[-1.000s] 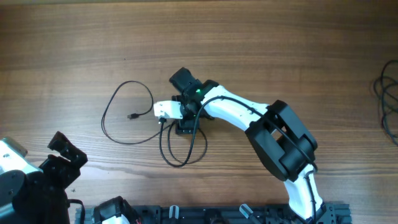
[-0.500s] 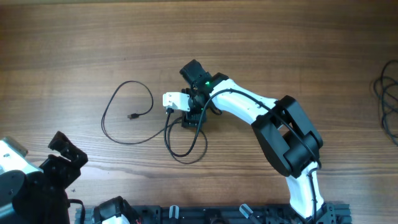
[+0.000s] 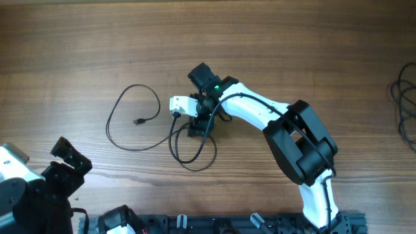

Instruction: Untangle cables

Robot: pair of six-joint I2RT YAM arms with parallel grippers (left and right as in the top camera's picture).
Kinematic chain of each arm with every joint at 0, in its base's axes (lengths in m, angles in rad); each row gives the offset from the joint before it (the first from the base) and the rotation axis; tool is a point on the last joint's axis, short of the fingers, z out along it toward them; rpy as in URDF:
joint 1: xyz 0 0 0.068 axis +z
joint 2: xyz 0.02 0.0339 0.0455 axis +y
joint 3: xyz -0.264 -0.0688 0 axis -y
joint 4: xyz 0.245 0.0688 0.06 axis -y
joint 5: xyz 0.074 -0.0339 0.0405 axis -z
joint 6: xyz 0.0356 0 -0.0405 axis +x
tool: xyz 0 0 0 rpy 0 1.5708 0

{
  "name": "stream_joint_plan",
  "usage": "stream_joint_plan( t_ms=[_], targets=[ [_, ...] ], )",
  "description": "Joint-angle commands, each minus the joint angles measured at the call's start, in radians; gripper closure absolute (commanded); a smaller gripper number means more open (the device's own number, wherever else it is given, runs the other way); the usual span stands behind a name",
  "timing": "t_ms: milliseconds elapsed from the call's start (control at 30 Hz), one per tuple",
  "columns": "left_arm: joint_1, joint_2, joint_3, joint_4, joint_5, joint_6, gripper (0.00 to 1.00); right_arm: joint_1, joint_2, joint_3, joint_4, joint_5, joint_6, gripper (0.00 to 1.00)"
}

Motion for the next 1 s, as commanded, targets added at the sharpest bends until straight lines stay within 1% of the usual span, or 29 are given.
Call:
stream_joint_plan(
  t_ms=[0, 167, 267, 300, 367, 400, 433, 500, 567, 733, 867, 967],
  targets=[
    [-0.005, -0.002, 0.016, 0.006, 0.012, -0.002, 0.00, 0.003, 0.079, -0.052, -0.026, 0.031, -0.047, 0.05],
    [-0.005, -0.002, 0.016, 0.010, 0.012, -0.002, 0.00, 0.006, 0.079, -0.053, -0.062, -0.042, -0.152, 0.07],
    [-0.005, -0.002, 0.016, 0.013, 0.012, -0.002, 0.00, 0.006, 0.079, -0.053, -0.062, -0.042, -0.154, 0.17],
    [-0.005, -0.002, 0.016, 0.013, 0.012, -0.002, 0.00, 0.006, 0.079, -0.058, -0.060, -0.042, -0.154, 0.24],
    [-0.005, -0.002, 0.016, 0.013, 0.012, -0.002, 0.00, 0.006, 0.079, -0.087, -0.039, -0.040, -0.155, 0.40],
    [-0.005, -0.002, 0.016, 0.013, 0.012, -0.002, 0.00, 0.006, 0.079, -0.108, -0.017, -0.033, -0.154, 0.54],
    [-0.005, -0.002, 0.016, 0.013, 0.012, -0.002, 0.00, 0.006, 0.079, -0.129, 0.006, -0.023, -0.154, 0.65],
    [-0.005, -0.002, 0.016, 0.014, 0.012, -0.002, 0.00, 0.006, 0.079, -0.179, 0.050, -0.003, -0.154, 0.82],
    [-0.005, -0.002, 0.016, 0.014, 0.012, -0.002, 0.00, 0.006, 0.079, -0.219, 0.084, 0.013, -0.153, 0.95],
    [-0.005, -0.002, 0.016, 0.014, 0.012, -0.002, 0.00, 0.006, 0.079, -0.227, 0.101, 0.012, -0.145, 0.96],
    [-0.005, -0.002, 0.016, 0.014, 0.012, -0.002, 0.00, 0.004, 0.071, -0.195, 0.124, 0.029, -0.024, 0.96],
    [-0.005, -0.002, 0.016, 0.014, 0.012, -0.002, 0.00, 0.000, 0.031, -0.128, 0.124, 0.073, 0.108, 0.96]
  ],
)
